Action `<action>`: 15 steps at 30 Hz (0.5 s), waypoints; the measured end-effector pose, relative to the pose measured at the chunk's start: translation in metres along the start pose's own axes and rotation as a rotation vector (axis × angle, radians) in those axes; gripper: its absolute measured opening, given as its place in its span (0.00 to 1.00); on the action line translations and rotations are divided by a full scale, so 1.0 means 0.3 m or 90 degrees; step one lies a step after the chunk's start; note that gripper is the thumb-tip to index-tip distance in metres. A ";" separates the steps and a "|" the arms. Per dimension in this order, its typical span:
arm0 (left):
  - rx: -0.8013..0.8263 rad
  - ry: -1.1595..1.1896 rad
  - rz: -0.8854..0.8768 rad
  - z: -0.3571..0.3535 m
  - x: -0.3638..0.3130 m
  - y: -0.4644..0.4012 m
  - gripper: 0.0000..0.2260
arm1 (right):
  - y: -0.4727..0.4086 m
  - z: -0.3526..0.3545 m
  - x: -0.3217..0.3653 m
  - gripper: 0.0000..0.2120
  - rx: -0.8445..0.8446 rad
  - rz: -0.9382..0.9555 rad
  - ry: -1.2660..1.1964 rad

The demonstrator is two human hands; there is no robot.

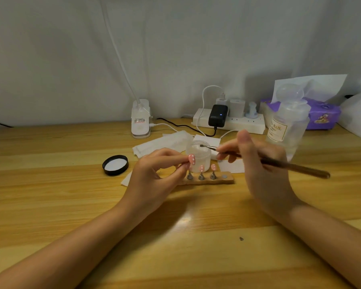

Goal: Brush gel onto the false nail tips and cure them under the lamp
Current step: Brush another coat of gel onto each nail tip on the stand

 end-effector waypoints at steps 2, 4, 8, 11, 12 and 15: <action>0.002 -0.004 0.002 -0.003 0.003 0.001 0.12 | 0.016 -0.016 0.030 0.18 0.022 0.063 0.036; 0.006 -0.006 0.002 -0.006 0.002 0.001 0.12 | 0.020 -0.030 0.041 0.17 0.033 0.076 0.054; -0.001 -0.005 0.002 -0.003 0.001 0.002 0.12 | 0.028 -0.044 0.040 0.19 0.046 0.086 0.074; -0.003 -0.007 0.001 -0.002 0.001 0.003 0.12 | 0.041 -0.037 0.039 0.20 0.043 0.099 0.060; -0.002 -0.009 0.000 -0.002 0.002 0.002 0.12 | 0.043 -0.030 0.039 0.21 0.036 0.098 0.042; 0.000 -0.017 -0.005 -0.003 0.001 0.002 0.12 | 0.036 -0.022 0.035 0.20 0.026 0.083 0.002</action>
Point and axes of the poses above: each hand's wrist, its own y-axis away from the middle knuckle, its own z-axis out of the back of the hand, x = y × z, the point moved 8 cm from there along -y, towards the middle knuckle, and after that the axes turned 6 degrees about -z, right-handed, at the moved point
